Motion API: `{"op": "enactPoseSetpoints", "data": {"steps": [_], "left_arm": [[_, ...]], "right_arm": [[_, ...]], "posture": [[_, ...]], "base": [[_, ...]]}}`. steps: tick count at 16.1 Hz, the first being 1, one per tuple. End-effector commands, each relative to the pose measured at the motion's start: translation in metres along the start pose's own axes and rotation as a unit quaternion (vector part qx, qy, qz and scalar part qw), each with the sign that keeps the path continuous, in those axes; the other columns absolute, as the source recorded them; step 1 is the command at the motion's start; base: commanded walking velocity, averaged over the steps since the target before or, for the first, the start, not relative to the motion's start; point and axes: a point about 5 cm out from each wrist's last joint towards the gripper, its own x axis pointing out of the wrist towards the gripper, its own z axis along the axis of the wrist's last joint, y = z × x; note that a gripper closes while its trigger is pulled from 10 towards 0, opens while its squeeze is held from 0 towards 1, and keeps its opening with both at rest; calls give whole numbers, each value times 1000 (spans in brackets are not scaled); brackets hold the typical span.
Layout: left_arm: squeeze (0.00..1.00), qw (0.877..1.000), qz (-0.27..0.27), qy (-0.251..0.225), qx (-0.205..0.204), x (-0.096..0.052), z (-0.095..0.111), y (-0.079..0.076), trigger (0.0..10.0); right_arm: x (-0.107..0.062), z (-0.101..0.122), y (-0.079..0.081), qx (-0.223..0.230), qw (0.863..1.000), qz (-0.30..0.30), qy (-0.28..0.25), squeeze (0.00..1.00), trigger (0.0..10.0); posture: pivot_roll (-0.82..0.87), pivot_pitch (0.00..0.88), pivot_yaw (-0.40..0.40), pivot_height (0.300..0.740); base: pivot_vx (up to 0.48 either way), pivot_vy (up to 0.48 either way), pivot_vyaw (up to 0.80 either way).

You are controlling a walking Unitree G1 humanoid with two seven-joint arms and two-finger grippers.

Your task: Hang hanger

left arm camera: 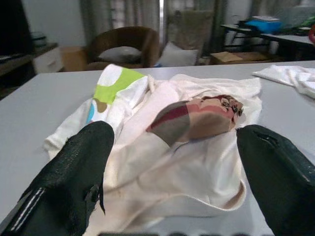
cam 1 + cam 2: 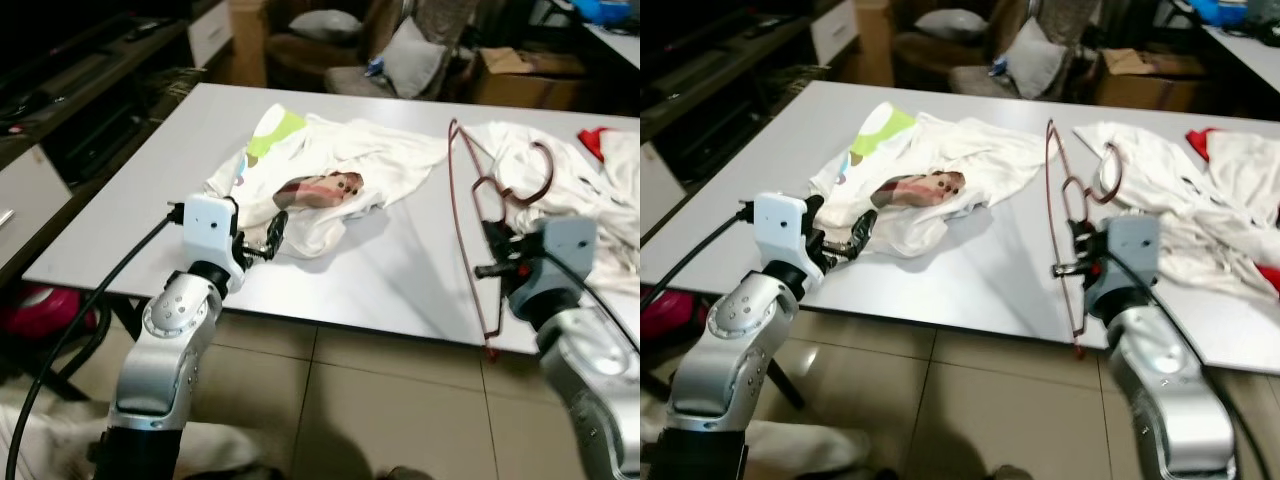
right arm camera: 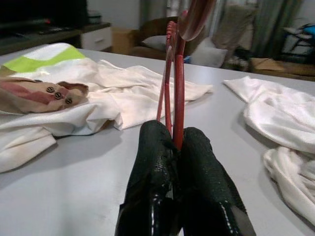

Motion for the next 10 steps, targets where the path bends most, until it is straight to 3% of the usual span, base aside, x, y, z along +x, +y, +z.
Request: {"op": "enactPoseSetpoints", "data": {"steps": [1,7,10], "left_arm": [[0,1000,3,5,6,0,-4,-4,10000],[0,1000,14,24,7,1,-19,-3,10000],[0,999,24,27,7,-7,-23,-9,10000]], "right_arm": [[-1,3,-1,-4,1000,-15,-7,0,10000],[-4,0,0,-11,999,-43,-4,0,10000],[-6,-9,0,-8,998,-50,22,0,10000]], "posture": [[-125,12,63,740],[-145,7,77,740],[-119,0,16,740]], "base": [[0,-472,0],[0,-470,-458],[0,-469,0]]}}
